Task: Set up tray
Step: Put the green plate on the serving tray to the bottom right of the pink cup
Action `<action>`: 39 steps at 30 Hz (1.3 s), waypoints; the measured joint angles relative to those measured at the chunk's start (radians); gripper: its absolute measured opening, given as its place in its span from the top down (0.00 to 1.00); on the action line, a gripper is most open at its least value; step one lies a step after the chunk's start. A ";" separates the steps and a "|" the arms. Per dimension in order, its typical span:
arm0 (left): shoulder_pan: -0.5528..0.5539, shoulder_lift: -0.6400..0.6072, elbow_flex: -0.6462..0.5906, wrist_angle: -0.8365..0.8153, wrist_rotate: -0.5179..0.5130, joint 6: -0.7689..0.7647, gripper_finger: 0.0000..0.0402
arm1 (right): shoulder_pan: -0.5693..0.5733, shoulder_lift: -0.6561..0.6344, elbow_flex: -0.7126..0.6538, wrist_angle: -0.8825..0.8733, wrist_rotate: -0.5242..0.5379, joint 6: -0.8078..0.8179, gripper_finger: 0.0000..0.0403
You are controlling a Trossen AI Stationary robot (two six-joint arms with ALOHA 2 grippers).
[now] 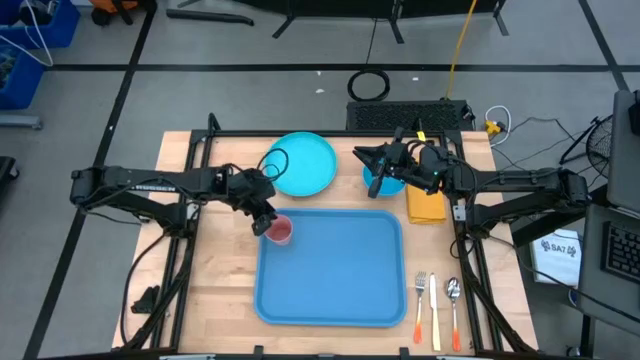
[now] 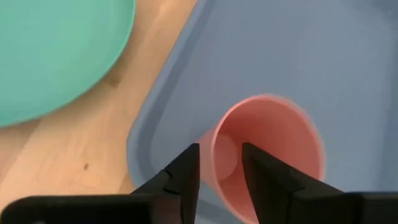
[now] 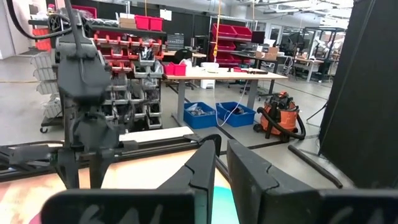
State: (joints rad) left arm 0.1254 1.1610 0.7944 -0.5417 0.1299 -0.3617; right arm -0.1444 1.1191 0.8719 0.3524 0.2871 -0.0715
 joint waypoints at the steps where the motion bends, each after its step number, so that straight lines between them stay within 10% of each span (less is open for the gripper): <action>1: 0.003 -0.017 0.000 0.011 0.000 0.007 0.69 | 0.000 0.000 0.000 -0.003 0.000 0.000 0.92; 10: 0.168 -0.157 0.000 0.022 -0.157 -0.009 0.68 | 0.002 0.000 0.000 -0.032 0.000 0.000 0.92; 15: 0.445 -0.102 0.000 -0.044 0.075 -0.039 0.68 | 0.002 0.000 0.000 -0.031 0.000 0.000 0.92; 21: 0.652 0.068 0.000 -0.052 0.069 -0.034 0.68 | 0.002 0.000 0.000 -0.031 0.000 0.000 0.92; 32: 0.684 0.245 0.000 0.139 0.263 0.018 0.68 | 0.000 -0.032 -0.019 -0.163 0.001 -0.046 0.92; 39: 0.683 0.236 0.001 0.164 0.272 0.039 0.68 | 0.004 -0.397 -0.312 0.010 0.007 -0.015 0.93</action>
State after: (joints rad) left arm 0.8085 1.3968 0.7952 -0.3779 0.4015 -0.3224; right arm -0.1402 0.7221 0.5597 0.3622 0.2939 -0.0860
